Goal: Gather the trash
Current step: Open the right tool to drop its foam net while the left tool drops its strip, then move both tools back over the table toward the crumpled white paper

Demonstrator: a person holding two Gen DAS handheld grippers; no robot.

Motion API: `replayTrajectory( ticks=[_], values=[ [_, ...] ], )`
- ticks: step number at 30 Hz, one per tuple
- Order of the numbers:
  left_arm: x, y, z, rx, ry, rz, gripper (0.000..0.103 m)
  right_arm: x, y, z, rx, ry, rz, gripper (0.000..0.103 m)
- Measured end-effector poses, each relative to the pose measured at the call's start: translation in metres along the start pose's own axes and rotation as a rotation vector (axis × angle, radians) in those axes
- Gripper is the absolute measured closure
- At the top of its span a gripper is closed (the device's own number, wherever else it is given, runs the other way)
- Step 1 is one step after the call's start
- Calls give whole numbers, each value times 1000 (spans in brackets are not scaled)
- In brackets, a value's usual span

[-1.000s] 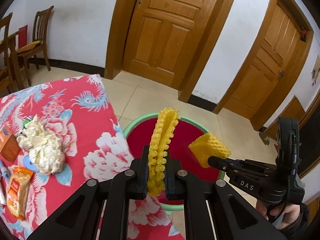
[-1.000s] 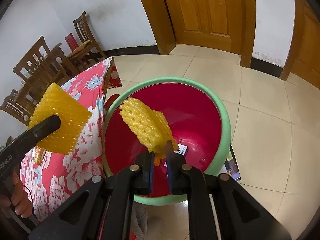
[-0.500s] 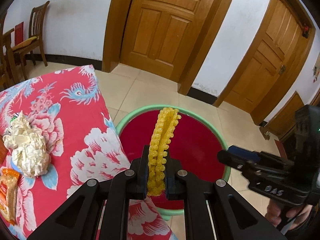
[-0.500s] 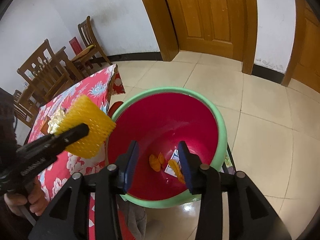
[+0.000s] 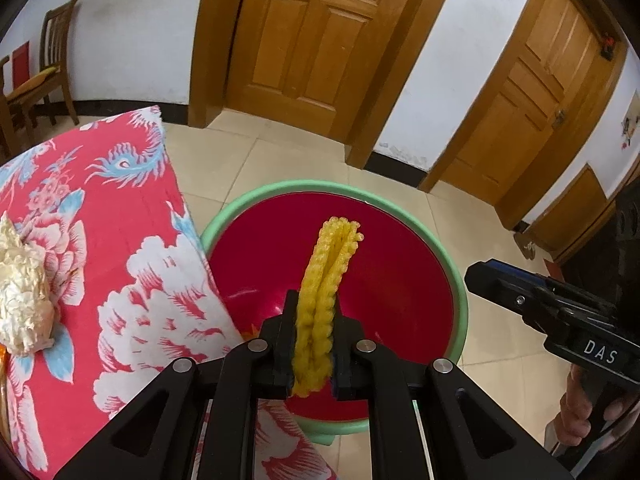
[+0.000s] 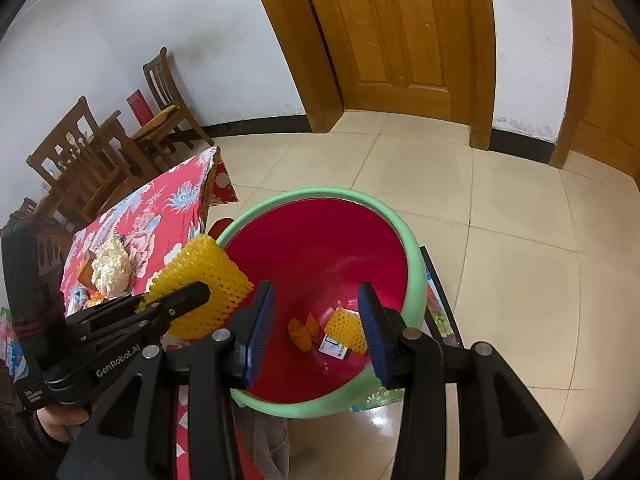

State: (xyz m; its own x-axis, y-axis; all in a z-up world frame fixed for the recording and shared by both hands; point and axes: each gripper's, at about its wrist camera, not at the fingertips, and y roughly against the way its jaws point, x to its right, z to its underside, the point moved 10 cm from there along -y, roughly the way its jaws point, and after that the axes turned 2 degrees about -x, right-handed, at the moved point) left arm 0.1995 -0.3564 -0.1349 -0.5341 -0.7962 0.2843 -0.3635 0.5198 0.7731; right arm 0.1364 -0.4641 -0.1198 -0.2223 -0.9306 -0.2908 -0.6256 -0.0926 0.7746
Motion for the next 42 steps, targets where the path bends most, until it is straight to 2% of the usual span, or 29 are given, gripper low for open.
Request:
replayTrajectory(
  ticks=[1,2,4,11,19,42],
  values=[
    [-1,-1,0,-2,2,-3,82,0,0,1,-2,-1,-2,59],
    [-2,-1,0,-2,6,-8,69,0,-1,1,-3,-1,-3,59],
    [-4,0,0,5,15,-24,53,-2,0,1,-3,4,-5,59],
    [-12,16,1,26,29,-27,53,-7,5,-1,10,8,-11,59],
    [-30,51,3,68,57,-56,53,-27,14,1,23,32,-42,59],
    [-103,148,30,178,183,-170,53,-148,17,17,1,184,-192,59]
  ],
)
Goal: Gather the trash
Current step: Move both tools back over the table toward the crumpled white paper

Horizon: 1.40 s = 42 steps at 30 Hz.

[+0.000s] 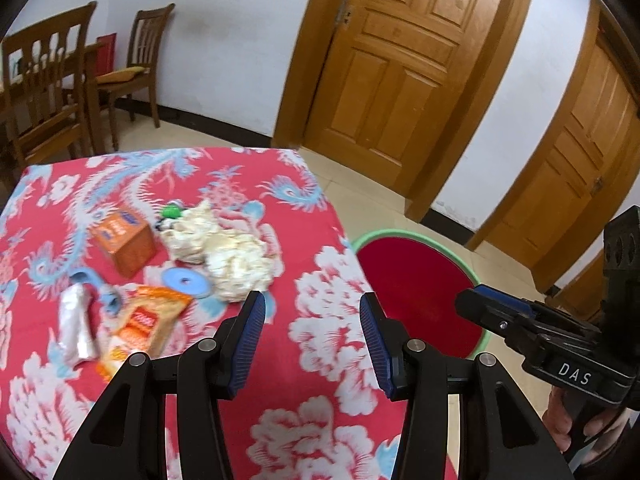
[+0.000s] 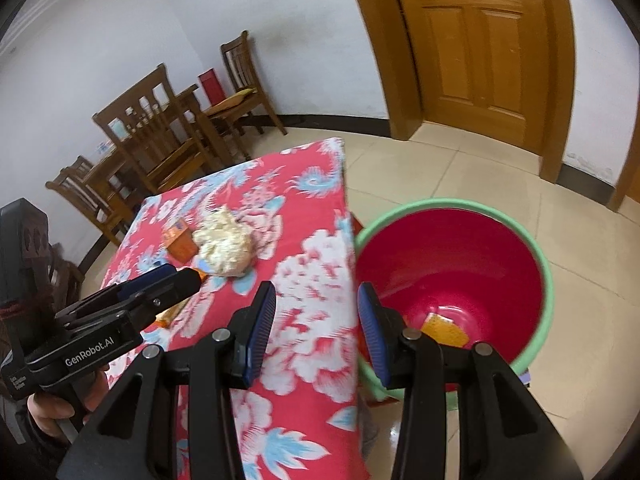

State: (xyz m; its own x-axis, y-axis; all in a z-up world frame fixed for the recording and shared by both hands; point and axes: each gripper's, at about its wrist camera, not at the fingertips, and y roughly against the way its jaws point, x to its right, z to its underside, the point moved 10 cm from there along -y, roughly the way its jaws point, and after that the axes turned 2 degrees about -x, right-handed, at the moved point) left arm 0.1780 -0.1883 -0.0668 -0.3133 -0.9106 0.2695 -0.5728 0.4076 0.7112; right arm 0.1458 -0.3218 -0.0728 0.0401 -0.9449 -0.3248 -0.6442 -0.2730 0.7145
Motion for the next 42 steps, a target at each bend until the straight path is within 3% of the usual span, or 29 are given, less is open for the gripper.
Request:
replayTrajectory(
  ticks=[20,23,42],
  values=[
    [-103,34,-1,56,143,-126,53,-91,-59,-7,-84,115,-87,57],
    [-119,35,0,56,163,-145,53,-98,-67,-6,-94,127,-90,51],
    [-199,15,24,7,282,-257,53,-118,-132,-7,-184,163,-48,46]
  ],
)
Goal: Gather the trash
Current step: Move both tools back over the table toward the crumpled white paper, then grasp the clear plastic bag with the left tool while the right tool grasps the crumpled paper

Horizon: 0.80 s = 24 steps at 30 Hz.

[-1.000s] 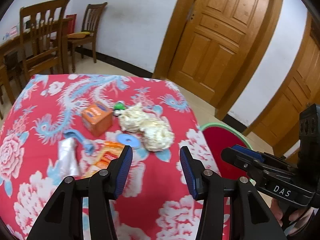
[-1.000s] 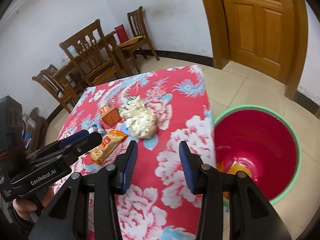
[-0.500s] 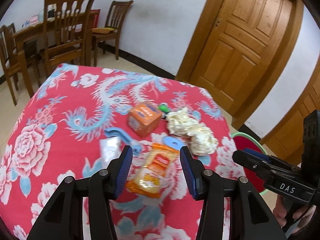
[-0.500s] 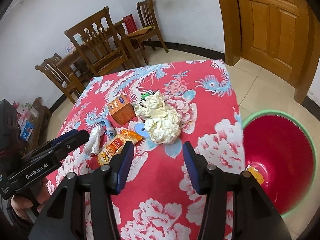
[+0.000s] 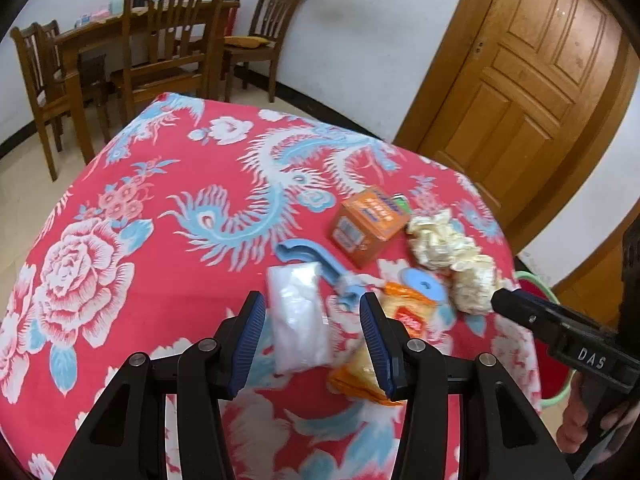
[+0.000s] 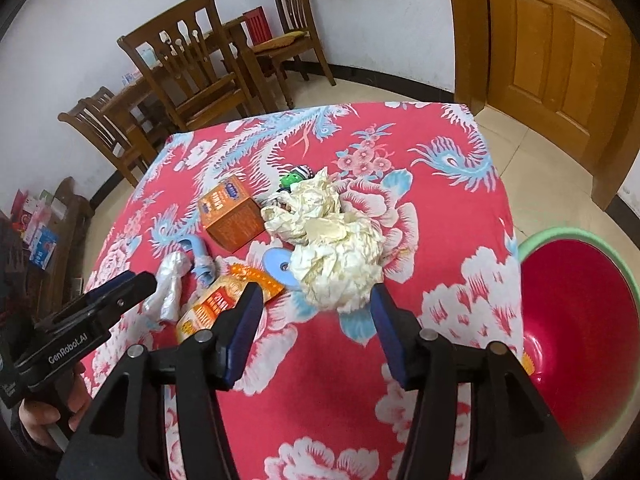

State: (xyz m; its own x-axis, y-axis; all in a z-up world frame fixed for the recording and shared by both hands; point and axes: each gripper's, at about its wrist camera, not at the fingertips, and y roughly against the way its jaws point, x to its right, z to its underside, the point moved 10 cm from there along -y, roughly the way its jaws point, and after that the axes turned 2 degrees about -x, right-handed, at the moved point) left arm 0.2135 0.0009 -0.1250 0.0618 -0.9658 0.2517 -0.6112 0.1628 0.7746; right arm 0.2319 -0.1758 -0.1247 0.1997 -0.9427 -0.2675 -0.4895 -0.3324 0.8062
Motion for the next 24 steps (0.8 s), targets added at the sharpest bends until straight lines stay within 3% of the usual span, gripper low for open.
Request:
replayTrajectory(
  ticks=[15,18,24],
  values=[
    [-8,-29,15,-56,27,-2,53,18,-42,-6,-62,-39,49,42],
    [-7,-29,15,-54,25,3,60,20,-45,-5,-69,-47,50,42],
    [-8,-28,16,-48,34,17,67,25,-47,-4,-63,-63,56,56]
  ],
)
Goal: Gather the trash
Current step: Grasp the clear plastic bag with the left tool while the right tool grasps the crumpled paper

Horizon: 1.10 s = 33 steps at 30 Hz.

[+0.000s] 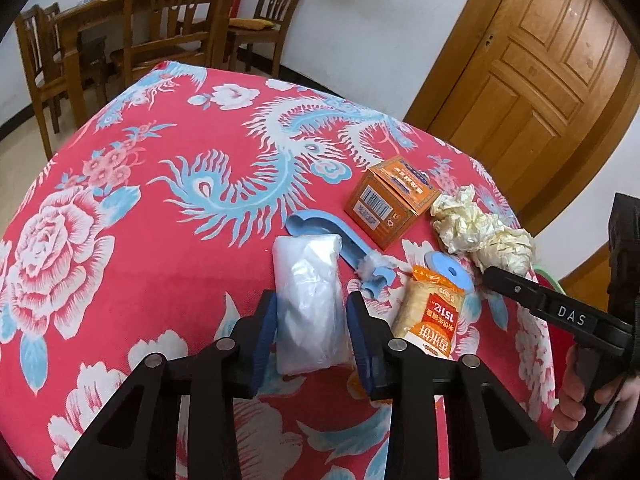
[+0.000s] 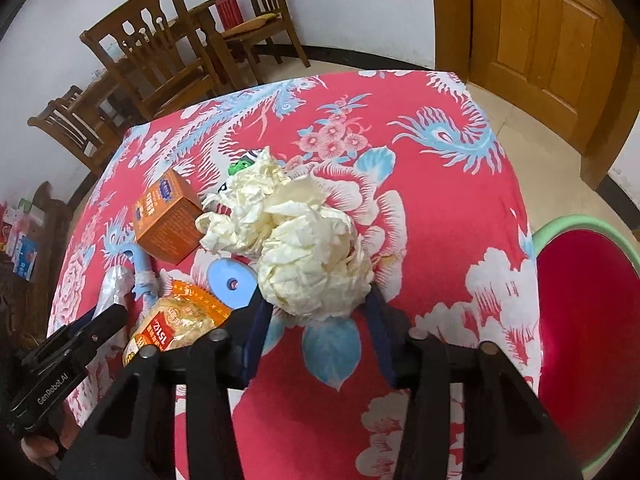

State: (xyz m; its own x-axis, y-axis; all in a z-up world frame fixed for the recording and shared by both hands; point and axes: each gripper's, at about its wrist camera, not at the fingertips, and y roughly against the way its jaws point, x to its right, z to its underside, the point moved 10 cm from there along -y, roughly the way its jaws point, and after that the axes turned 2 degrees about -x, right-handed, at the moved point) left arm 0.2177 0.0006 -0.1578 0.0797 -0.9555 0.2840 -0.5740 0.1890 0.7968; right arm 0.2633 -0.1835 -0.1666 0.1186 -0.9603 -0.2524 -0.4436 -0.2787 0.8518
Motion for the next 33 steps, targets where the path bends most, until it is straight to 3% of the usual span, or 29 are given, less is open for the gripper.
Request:
replayTrajectory(
  ticks=[5,19,33],
  values=[
    [0,4,2,0,11,12,69,1,6,1,7,-4,-16,62],
    [16,37,3,49,2,50,69,-11,65,18,77,27,-64,62],
    [47,79,2,113,-49,117,69,4,125,34,170,18,-69,62]
  ],
)
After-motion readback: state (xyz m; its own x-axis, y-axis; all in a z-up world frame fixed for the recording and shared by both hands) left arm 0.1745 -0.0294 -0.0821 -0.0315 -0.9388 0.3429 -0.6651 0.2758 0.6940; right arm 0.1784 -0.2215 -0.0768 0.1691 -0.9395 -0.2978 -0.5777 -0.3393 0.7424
